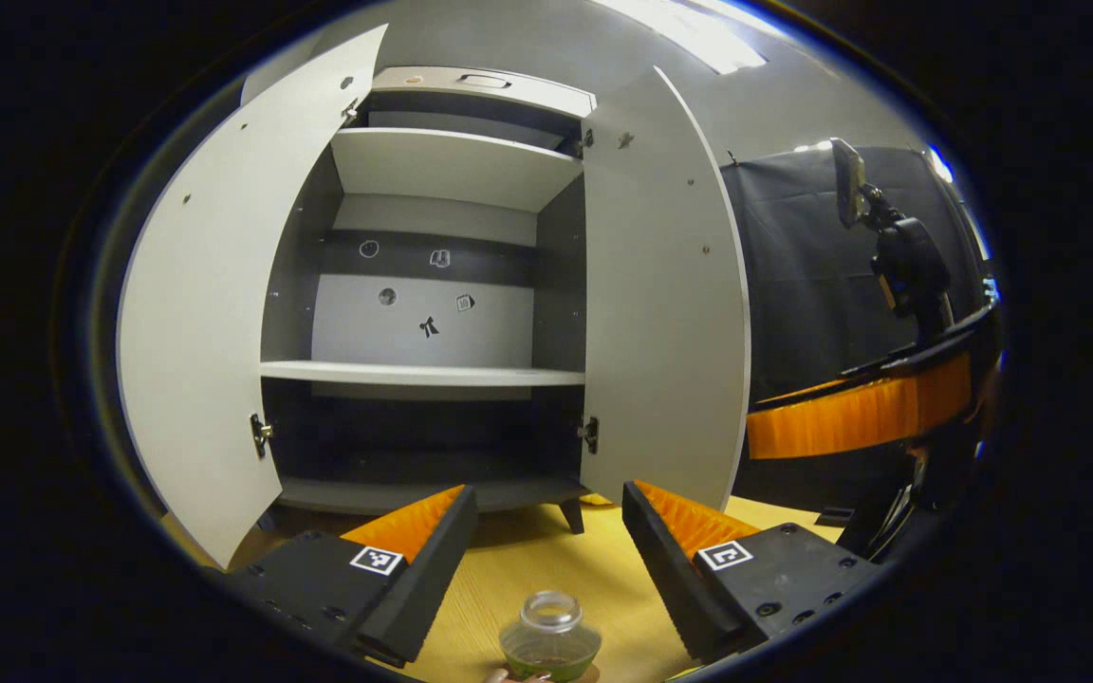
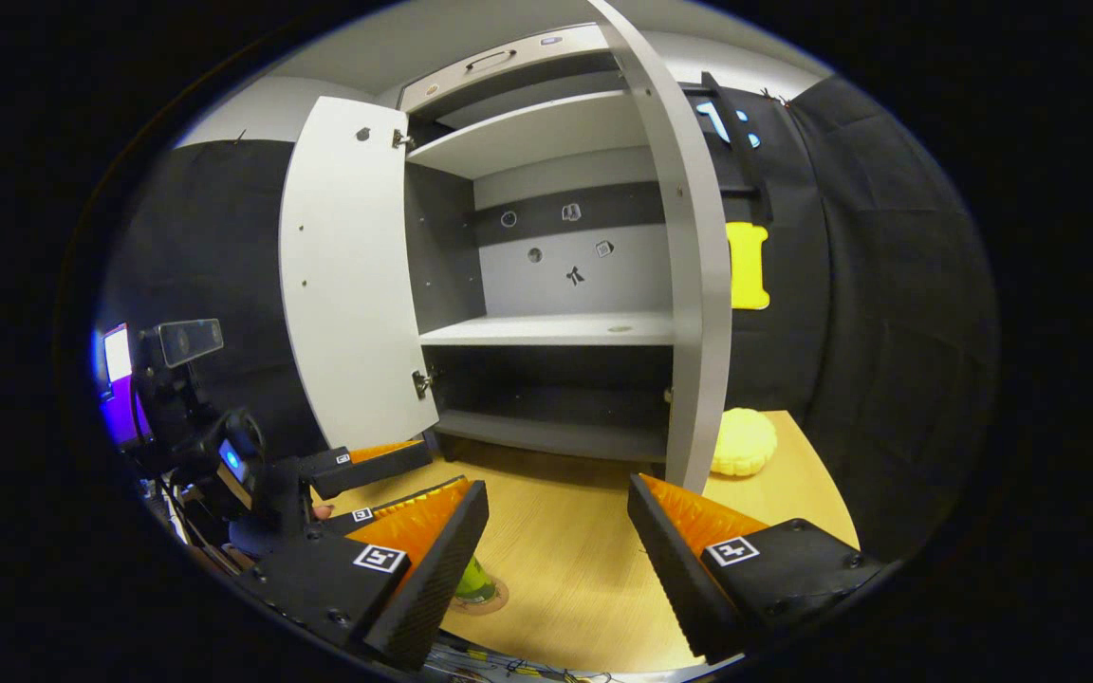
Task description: Grasp the bottle in the cabinet with the left hand and place it on the coaster, then close the right door with the right hand and the left door with the left hand.
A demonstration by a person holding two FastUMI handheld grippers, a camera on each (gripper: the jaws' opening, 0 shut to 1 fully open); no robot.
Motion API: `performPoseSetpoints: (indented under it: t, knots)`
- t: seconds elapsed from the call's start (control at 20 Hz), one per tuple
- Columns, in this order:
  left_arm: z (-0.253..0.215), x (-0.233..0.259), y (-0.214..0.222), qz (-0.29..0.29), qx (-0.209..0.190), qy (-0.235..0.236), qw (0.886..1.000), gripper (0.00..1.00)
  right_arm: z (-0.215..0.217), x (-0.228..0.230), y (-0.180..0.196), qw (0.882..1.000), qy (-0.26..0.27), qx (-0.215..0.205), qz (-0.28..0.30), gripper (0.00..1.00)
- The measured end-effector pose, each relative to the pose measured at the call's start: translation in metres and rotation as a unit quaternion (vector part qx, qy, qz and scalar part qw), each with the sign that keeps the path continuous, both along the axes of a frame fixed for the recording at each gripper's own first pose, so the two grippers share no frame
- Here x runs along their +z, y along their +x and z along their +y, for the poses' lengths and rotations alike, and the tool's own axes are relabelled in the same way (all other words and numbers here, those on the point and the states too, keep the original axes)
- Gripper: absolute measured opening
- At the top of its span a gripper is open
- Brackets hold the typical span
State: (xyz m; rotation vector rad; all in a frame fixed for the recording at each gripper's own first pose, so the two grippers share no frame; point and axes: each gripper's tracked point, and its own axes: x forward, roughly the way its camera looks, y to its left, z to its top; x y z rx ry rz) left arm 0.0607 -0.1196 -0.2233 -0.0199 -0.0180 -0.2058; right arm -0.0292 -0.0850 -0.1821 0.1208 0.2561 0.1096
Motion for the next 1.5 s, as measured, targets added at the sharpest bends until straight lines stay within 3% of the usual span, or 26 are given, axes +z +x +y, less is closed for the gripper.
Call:
performPoseSetpoints:
  t: [0.2,0.45,0.75,1.1,1.35,1.5]
  knots:
    - [0.008,0.068,0.004,-0.015,-0.017,0.014,1.000,0.97,-0.026,0.049,0.008,0.998,0.038,-0.047,-0.032,0.98]
    - [0.030,0.114,-0.019,-0.002,-0.008,0.030,0.999,0.97,-0.072,0.096,0.002,0.989,-0.004,-0.131,-0.068,0.98]
    - [0.090,0.130,-0.063,0.029,0.019,0.046,0.998,0.96,-0.111,0.125,0.003,0.973,-0.042,-0.210,-0.083,0.98]
    - [0.186,0.152,-0.095,0.035,0.136,0.028,0.990,0.96,-0.129,0.119,0.018,0.976,-0.037,-0.203,-0.073,0.98]
    - [0.227,0.154,-0.107,0.046,0.218,0.030,0.974,0.97,-0.131,0.116,0.034,0.985,-0.033,-0.158,-0.065,0.97]
    - [0.232,0.159,-0.109,0.043,0.234,0.020,0.971,0.97,-0.126,0.115,0.037,0.989,-0.019,-0.131,-0.063,0.98]
